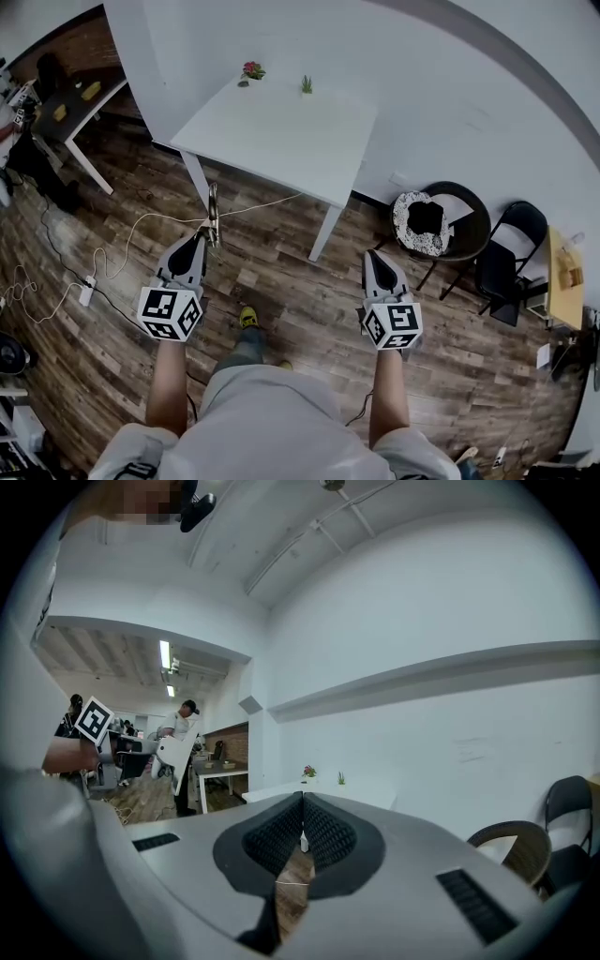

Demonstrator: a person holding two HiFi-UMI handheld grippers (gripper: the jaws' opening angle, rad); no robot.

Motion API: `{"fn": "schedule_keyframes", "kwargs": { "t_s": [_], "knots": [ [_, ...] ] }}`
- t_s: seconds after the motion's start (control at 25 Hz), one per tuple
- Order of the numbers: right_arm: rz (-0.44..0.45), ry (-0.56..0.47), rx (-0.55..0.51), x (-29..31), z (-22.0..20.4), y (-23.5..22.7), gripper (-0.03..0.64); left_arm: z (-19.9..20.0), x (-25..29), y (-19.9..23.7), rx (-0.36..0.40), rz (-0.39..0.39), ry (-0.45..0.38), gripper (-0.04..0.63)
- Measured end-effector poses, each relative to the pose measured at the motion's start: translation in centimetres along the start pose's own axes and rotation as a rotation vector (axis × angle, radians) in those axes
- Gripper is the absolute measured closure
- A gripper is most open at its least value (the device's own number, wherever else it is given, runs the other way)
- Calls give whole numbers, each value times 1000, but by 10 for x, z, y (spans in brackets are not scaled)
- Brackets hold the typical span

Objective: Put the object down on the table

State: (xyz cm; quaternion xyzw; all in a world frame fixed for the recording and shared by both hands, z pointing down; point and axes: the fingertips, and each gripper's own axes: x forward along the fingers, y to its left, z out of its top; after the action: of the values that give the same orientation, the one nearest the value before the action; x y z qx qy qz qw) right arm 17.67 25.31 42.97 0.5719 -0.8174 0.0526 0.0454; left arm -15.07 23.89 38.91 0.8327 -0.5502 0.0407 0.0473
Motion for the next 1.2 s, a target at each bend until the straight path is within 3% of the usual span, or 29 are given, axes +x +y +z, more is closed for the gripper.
{"fn": "schedule_keyframes", "kwargs": {
  "t_s": [0.48, 1.2],
  "knots": [
    [-12, -5, 19, 79, 18, 1, 607, 3, 59, 53, -34, -7, 0, 574],
    [-71, 35, -36, 166, 47, 21, 607, 12, 127, 134, -105, -55, -31, 574]
  ]
}}
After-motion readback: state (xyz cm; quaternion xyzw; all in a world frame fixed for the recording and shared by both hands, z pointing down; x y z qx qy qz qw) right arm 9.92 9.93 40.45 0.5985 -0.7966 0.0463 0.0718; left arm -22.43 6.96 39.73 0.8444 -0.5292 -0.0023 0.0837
